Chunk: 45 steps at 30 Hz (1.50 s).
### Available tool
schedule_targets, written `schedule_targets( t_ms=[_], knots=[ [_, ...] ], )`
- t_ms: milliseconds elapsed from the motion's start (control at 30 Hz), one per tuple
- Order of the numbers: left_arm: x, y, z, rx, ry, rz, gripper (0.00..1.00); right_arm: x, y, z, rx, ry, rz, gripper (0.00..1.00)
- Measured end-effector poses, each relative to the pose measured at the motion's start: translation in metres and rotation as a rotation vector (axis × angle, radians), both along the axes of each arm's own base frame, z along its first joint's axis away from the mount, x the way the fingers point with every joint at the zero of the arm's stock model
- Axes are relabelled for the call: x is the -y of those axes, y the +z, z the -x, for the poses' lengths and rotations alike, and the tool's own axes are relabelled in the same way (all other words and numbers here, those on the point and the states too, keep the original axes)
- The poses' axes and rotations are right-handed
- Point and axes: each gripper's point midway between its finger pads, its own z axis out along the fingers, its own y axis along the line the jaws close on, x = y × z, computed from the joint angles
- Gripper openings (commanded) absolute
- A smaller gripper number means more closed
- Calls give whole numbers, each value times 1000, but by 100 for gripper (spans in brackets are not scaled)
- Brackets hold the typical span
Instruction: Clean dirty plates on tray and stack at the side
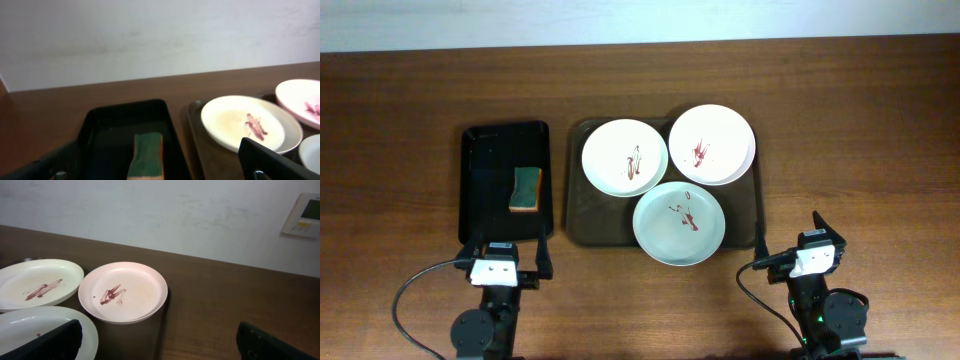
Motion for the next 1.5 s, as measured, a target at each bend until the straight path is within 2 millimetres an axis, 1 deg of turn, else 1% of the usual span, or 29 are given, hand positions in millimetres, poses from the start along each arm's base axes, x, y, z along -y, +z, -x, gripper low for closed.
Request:
schedule_targets(
  t_ms=[100, 233, 333, 500, 533, 567, 667, 833, 933, 967, 1033, 1133, 1167, 1233, 1333, 1400, 1500],
  knots=[
    [2, -1, 0, -4, -11, 0, 99, 0, 0, 0, -1, -1, -8, 99],
    [3, -10, 1, -41, -16, 1, 100, 0, 0, 0, -4, -2, -31, 99],
    [2, -13, 2, -65, -14, 1, 99, 0, -1, 0, -10, -5, -70, 99],
    [2, -26, 4, -185, -13, 2, 99, 0, -13, 1, -117, -15, -117, 99],
    [2, -27, 4, -199, -10, 2, 99, 0, -13, 1, -141, -16, -121, 99],
    [1, -25, 3, -217, -6, 2, 99, 0, -13, 1, -160, -18, -122, 99],
    [-1, -15, 0, -260, 5, -1, 99, -2, 1, -1, -224, -15, -124, 99],
    [-2, -16, -7, -395, 9, -5, 99, -9, 23, -10, -360, 9, -121, 99],
    [-2, -20, -10, -515, 11, -6, 99, -13, 27, -14, -473, 21, -118, 99],
    [-2, -18, -15, -567, 10, -7, 99, -16, 31, -19, -503, 29, -120, 99],
    [-2, -21, -17, -642, 10, -9, 99, -17, 25, -14, -618, 30, -118, 99],
    [-2, -15, -26, -758, 9, -10, 99, -20, 29, -19, -744, 30, -118, 99],
    [-2, -14, -26, -808, 8, -10, 99, -22, 29, -20, -784, 33, -118, 99],
    [-2, -7, -30, -887, 7, -10, 99, -24, 31, -22, -845, 36, -121, 99],
    [-2, 3, -30, -984, 7, -10, 99, -28, 27, -20, -930, 54, -130, 99],
    [-2, 10, -34, -1003, 6, -10, 99, -34, 23, -19, -963, 82, -148, 99],
    [2, 12, -35, -1015, -17, 2, 99, -42, 20, -18, -985, 119, -170, 99]
  ],
)
